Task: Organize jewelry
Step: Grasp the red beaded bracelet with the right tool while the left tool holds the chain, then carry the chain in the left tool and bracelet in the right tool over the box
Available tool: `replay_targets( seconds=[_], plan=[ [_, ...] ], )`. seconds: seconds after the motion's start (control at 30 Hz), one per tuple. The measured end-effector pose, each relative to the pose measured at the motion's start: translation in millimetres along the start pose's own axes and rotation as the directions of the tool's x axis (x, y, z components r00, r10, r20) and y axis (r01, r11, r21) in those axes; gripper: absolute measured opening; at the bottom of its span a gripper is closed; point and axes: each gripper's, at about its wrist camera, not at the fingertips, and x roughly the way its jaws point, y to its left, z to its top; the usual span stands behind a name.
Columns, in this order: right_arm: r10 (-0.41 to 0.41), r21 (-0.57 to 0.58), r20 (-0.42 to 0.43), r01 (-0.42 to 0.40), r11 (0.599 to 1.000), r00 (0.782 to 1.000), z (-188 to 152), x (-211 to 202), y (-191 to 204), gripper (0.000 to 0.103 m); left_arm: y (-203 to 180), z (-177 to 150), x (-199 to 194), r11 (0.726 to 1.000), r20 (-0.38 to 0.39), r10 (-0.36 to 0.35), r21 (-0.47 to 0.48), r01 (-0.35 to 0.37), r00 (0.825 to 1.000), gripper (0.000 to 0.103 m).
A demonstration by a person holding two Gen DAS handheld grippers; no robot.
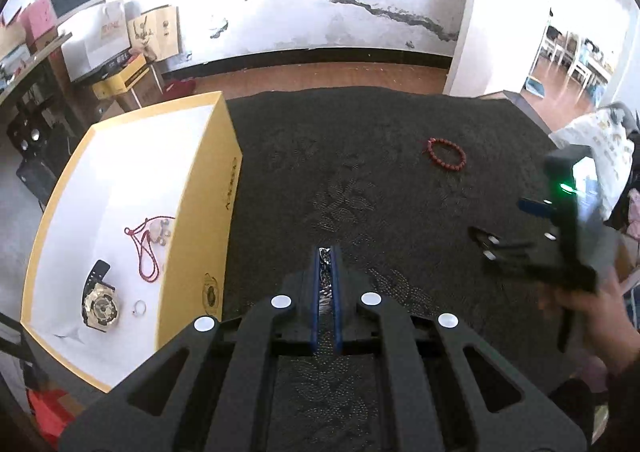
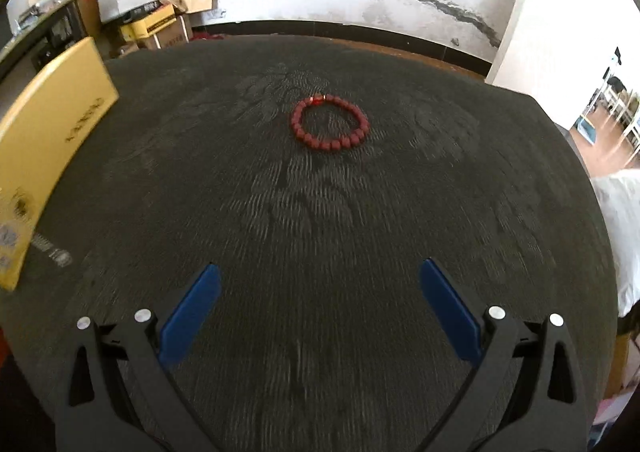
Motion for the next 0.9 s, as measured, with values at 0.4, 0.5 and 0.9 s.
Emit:
replay_targets(
  seconds=[0.4,0.5,0.9],
  plan=[
    [-0.056,0.129,-0.014,0.058,0.990,0.998,82,54,-37,0.096,15,-2,-1,0.999,0.001,-0.044,-0.019,0.044,0.999,0.005],
    [-0.090,0.128,-0.056,0.096,0.987,0.994,85,72,-43,0.096,14,-2,0,0.998,-0.004,-0.053,-0.019,0.053,0.999,0.005],
    [-0.003,0.052,-0.069,0.007,0.999,0.998,90,67,-8,0.008,17,2,4,0.999,-0.013,-0.041,-0.026,0.041,0.999,0.005]
  ],
)
